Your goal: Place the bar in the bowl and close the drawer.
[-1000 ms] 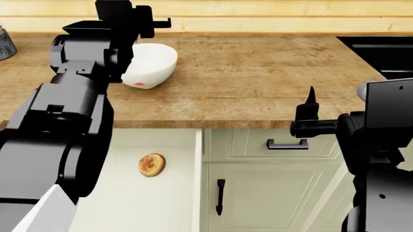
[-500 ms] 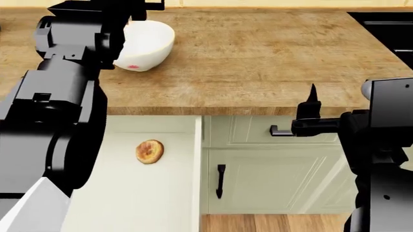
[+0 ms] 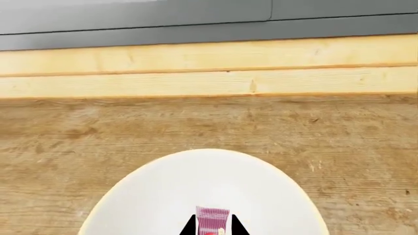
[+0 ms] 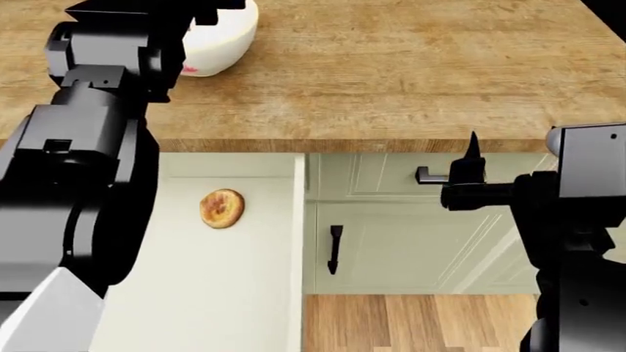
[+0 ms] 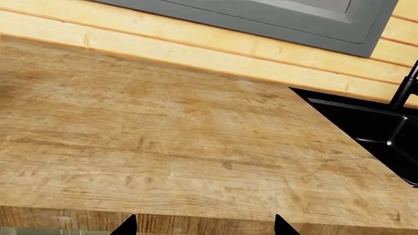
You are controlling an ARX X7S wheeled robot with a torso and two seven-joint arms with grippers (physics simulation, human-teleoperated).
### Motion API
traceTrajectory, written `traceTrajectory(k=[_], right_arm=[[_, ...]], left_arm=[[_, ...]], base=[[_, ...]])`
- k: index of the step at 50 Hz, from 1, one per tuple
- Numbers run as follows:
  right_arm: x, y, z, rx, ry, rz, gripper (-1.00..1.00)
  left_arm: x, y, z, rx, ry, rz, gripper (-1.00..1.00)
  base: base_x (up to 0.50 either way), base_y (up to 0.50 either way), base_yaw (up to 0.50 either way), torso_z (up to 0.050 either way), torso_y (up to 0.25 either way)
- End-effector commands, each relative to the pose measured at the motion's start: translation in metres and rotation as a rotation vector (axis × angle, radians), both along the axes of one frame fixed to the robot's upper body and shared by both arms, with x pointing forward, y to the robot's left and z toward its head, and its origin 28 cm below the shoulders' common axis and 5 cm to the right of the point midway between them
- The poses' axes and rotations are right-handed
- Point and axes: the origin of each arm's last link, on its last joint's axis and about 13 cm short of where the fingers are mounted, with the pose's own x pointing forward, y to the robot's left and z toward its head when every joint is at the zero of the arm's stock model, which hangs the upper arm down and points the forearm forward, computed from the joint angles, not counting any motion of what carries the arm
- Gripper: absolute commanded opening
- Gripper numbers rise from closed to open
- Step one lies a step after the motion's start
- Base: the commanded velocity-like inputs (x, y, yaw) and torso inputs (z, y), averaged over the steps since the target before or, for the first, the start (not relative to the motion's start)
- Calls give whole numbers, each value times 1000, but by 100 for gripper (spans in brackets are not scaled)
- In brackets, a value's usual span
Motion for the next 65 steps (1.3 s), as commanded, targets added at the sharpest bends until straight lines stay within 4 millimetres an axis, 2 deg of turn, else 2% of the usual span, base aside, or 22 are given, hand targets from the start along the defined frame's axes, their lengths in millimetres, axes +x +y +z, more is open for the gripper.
traceTrajectory(k=[1,26,44,60,61,63,65], right_arm=[[0,0,-3,5,3,0,100],[0,0,-5,12,8,5,100],[-4,3,0,12,-4,17,100],[-17,11,11,4,-29,53,100],[-18,11,11,4,-30,54,100],[-19,12,11,4,-31,55,100],[-19,12,11,3,-33,57,100]], left_arm=[[-1,2,8,-12,-32,4,100],[0,4,15,-16,-106,12,100],[-2,10,23,-6,-115,0,100],[-10,27,47,56,-145,-94,100],[-13,28,46,61,-145,-101,100],[-23,33,31,62,-94,-117,100],[-41,34,33,79,-142,-139,100]], base=[[0,0,0,0,0],[0,0,0,0,4],[0,0,0,-12,248],[0,0,0,-12,250],[0,0,0,-13,250],[0,0,0,-12,250],[0,0,0,-12,250]])
